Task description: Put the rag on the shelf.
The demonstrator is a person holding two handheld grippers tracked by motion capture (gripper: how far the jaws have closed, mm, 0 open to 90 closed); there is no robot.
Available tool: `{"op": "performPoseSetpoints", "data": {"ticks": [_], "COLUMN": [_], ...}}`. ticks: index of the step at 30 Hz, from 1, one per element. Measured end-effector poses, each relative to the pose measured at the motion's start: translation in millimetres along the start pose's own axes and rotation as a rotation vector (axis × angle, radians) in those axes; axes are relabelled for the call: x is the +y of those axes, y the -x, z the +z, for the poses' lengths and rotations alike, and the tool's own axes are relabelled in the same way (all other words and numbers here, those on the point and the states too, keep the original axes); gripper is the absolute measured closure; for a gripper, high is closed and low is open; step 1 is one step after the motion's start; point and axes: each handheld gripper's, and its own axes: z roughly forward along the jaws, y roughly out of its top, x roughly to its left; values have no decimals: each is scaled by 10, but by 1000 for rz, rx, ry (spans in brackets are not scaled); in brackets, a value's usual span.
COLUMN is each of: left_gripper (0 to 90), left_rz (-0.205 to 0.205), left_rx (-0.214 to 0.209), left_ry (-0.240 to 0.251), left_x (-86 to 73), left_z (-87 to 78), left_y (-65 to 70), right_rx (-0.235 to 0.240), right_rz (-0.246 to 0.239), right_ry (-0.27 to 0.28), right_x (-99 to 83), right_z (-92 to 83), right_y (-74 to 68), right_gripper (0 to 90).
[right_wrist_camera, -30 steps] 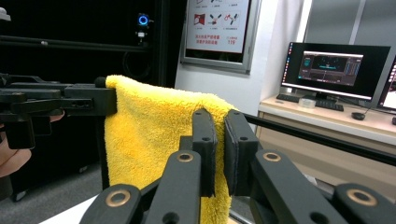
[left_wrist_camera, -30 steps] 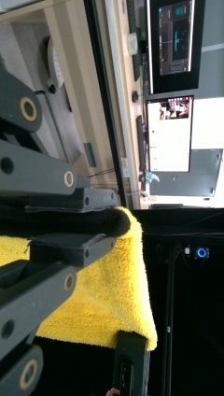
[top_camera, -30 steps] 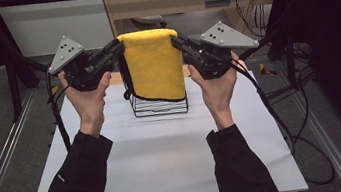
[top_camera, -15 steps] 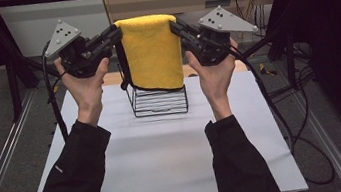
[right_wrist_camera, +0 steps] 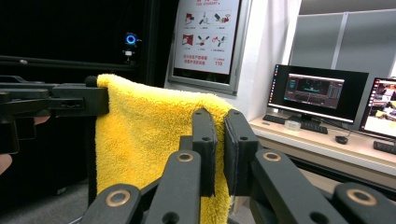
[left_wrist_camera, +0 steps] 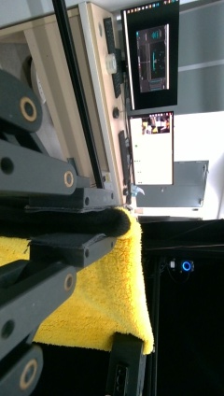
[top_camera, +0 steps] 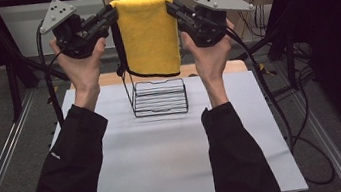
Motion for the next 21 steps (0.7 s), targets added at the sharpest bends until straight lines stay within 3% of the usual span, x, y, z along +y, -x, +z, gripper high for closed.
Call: {"op": "performPoseSetpoints", "data": {"ticks": [12, 21], "left_gripper": [788, 788], "left_rz": [31, 3], "left_rx": [26, 35], "left_ry": [0, 1], "left_x": [115, 86], "left_z": [154, 291], "left_y": [-92, -223], "right_rx": [-3, -15], "right_rz": [29, 7], "right_ry": [11, -1], "right_x": [45, 63], "right_z": [204, 364], "right_y": [138, 196], "right_gripper": [846, 845]}}
